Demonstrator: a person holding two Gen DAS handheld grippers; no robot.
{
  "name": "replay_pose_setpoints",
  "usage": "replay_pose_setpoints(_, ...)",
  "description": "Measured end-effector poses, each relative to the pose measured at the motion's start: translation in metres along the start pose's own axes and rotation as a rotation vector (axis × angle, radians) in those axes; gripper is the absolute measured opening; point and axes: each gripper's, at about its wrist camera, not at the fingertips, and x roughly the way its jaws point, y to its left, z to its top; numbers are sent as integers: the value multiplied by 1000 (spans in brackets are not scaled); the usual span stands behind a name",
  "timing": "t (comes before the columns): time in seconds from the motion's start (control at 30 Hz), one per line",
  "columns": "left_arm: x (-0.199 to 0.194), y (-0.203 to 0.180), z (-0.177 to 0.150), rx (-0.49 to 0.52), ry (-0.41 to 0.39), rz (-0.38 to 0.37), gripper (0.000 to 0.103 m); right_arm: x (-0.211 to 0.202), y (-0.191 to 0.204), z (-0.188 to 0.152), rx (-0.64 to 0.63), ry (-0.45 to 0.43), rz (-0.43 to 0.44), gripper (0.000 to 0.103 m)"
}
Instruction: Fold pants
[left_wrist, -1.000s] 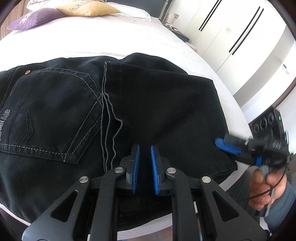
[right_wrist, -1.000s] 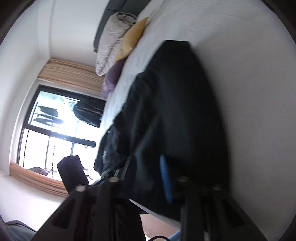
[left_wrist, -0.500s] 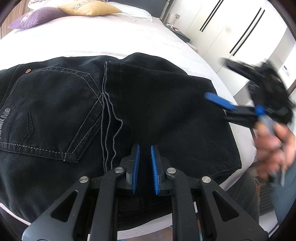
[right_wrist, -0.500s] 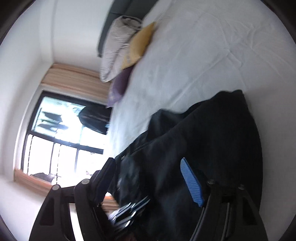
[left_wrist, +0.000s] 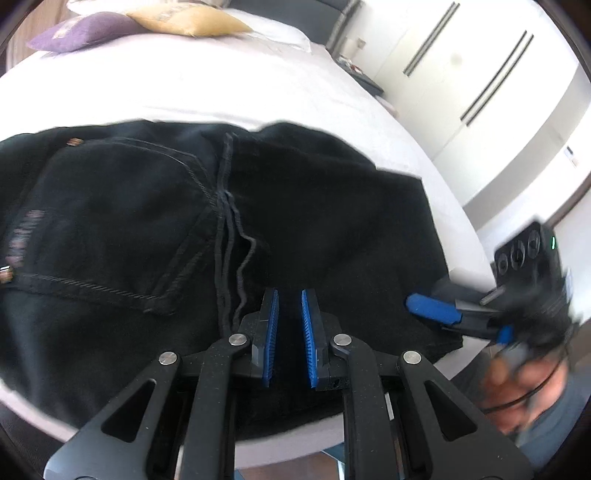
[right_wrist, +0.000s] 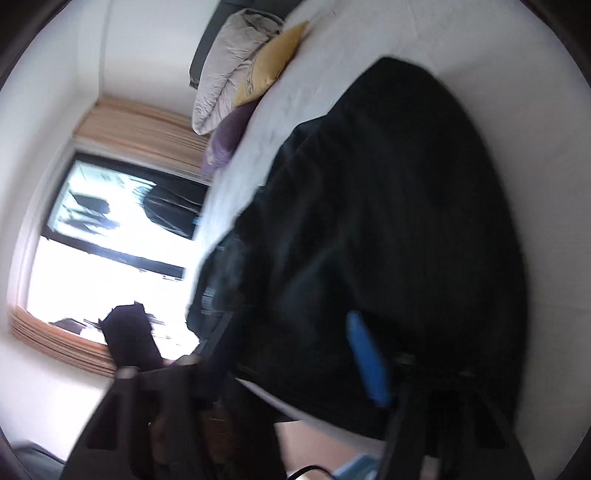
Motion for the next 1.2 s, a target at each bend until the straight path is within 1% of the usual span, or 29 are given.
replay_pose_setpoints(0.03,-11,6,-1,-17,-20,8,12,-2,3,-1,0,8,-22,54)
replay_pose_setpoints(0.07,-23,13,-2,-43,-42,18,12,-5,10,1,26,23,-24,65)
replay_pose_setpoints(0.1,-32,20,-3,-67,-58,20,13,-7,18,4,31,29,10,71)
replay_pose_setpoints(0.13,-48,36,-6,-119,-87,17,13,-11,31,5,1,20,70,75)
replay_pose_setpoints(0.17,-59,47,-8,-153,-106,19,13,-14,40,7,-34,9,107,79)
replay_pose_setpoints(0.2,-69,58,-10,-185,-126,26,13,-12,45,7,-55,6,125,86)
replay_pose_setpoints(0.23,-85,76,-13,-230,-151,45,13,-9,45,6,-59,9,133,89)
replay_pose_setpoints(0.27,-96,90,-15,-264,-169,58,13,2,35,3,-25,27,135,93)
replay_pose_setpoints(0.3,-105,100,-15,-286,-184,67,13,13,23,1,6,50,120,88)
replay_pose_setpoints(0.33,-117,114,-17,-316,-205,89,13,20,12,-5,10,56,62,78)
replay_pose_setpoints(0.37,-128,127,-18,-340,-221,114,13,13,13,-11,-25,33,19,68)
replay_pose_setpoints(0.4,-136,138,-19,-361,-235,135,13,10,17,-13,-38,28,20,71)
replay_pose_setpoints(0.43,-145,150,-21,-389,-248,152,13,5,21,-14,-27,29,27,73)
replay_pose_setpoints(0.47,-153,165,-24,-427,-262,164,15,1,24,-13,4,35,46,78)
replay_pose_setpoints(0.5,-158,175,-27,-456,-273,166,28,-3,27,-13,16,36,68,79)
replay_pose_setpoints(0.53,-163,188,-31,-493,-288,162,61,-6,31,-11,11,27,85,79)
replay_pose_setpoints(0.57,-167,195,-36,-517,-306,163,77,-7,35,-10,2,19,83,79)
replay_pose_setpoints(0.6,-170,200,-39,-531,-323,167,90,-7,40,-9,-2,13,79,79)
replay_pose_setpoints(0.63,-173,204,-42,-547,-341,170,90,-6,40,-9,3,15,83,79)
replay_pose_setpoints(0.77,-173,221,-51,-572,-343,127,90,2,39,-9,31,25,81,79)
replay_pose_setpoints(0.83,-169,229,-53,-601,-341,97,90,4,41,-10,34,25,84,79)
replay_pose_setpoints(0.9,-159,228,-54,-623,-334,65,90,4,44,-11,30,21,94,79)
replay_pose_setpoints(0.93,-155,233,-54,-636,-322,35,90,4,45,-10,28,15,104,79)
replay_pose_setpoints(1.03,-140,242,-57,-675,-294,-13,90,2,49,-8,24,-2,122,79)
replay_pose_setpoints(1.1,-128,243,-58,-708,-285,-26,90,1,51,-7,23,-12,130,79)
replay_pose_setpoints(1.13,-126,247,-59,-722,-290,-45,89,0,52,-7,22,-15,133,79)
replay_pose_setpoints(1.2,-124,249,-58,-728,-298,-56,89,0,52,-6,18,-18,138,79)
